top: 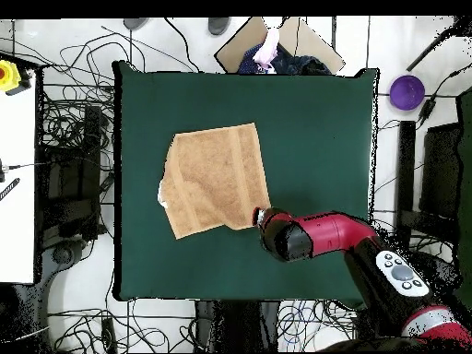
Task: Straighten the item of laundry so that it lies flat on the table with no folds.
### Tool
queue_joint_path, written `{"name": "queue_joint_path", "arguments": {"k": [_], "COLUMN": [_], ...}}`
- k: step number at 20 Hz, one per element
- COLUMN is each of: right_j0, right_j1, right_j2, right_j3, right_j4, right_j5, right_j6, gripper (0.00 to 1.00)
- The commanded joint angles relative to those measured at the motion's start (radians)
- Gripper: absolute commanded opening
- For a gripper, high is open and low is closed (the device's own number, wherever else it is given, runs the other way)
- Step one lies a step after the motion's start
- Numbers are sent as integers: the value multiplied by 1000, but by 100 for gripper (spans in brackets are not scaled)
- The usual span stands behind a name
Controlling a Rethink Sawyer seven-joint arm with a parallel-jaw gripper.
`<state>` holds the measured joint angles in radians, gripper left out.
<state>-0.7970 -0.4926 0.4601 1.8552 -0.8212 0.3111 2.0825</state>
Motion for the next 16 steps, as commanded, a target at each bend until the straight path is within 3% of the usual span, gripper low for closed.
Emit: {"name": "queue_joint_path", "arguments": {"k": [1, 10, 16], "right_j0": [41, 6, 34], "right_j1": [3, -16, -29], "right_j2": [35, 88, 22], "right_j3": [-62, -88, -34], "right_j4": [-46, 34, -30], "right_j5": [56, 169, 69], "right_j6": [-117, -171, -73], "gripper": [100, 100, 100]}}
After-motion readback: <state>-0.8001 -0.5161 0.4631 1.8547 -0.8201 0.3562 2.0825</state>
